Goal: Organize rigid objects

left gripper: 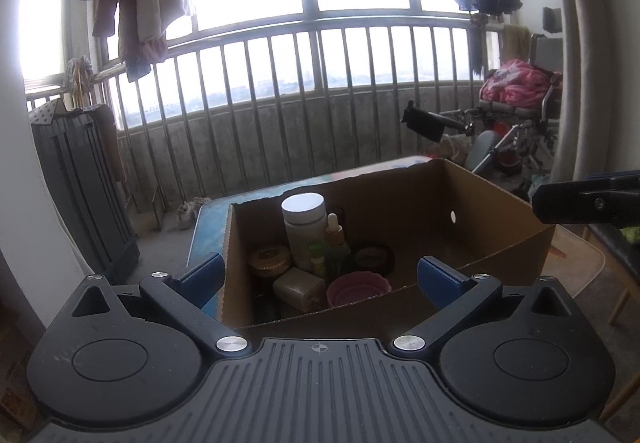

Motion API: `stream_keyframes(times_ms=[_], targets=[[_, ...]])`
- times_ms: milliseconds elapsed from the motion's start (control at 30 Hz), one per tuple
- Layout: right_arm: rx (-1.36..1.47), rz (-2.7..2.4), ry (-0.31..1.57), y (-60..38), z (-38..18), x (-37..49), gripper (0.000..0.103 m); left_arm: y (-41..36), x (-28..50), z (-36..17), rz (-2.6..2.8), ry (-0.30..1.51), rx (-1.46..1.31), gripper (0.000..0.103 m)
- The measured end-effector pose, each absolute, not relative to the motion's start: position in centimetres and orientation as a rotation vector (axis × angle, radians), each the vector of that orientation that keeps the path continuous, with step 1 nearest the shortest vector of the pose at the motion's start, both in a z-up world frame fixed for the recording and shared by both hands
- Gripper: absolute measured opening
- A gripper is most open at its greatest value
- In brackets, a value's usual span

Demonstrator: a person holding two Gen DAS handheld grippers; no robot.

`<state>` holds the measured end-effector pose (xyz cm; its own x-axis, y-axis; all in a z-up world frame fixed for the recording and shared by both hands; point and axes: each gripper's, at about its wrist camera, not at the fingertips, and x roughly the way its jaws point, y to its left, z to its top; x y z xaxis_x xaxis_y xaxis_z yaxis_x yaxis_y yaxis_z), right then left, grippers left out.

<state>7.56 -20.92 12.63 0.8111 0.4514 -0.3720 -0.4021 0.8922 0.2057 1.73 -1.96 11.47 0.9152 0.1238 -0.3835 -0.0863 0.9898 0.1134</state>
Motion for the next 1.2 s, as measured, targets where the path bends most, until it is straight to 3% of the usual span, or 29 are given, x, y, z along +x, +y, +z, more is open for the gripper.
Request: stream_keyframes(times_ms=[467, 1200], targets=[[0.112, 0.471, 0.436, -19.7, 12.1, 7.6, 0.097, -1.5, 1.3, 11.4, 0.046, 0.42, -0.021, 0.103], [0.071, 0.509, 0.447, -17.9, 12.3, 7.5, 0.098, -1.0, 0.1, 12.0, 0.107, 0.373, 0.03, 0.103]])
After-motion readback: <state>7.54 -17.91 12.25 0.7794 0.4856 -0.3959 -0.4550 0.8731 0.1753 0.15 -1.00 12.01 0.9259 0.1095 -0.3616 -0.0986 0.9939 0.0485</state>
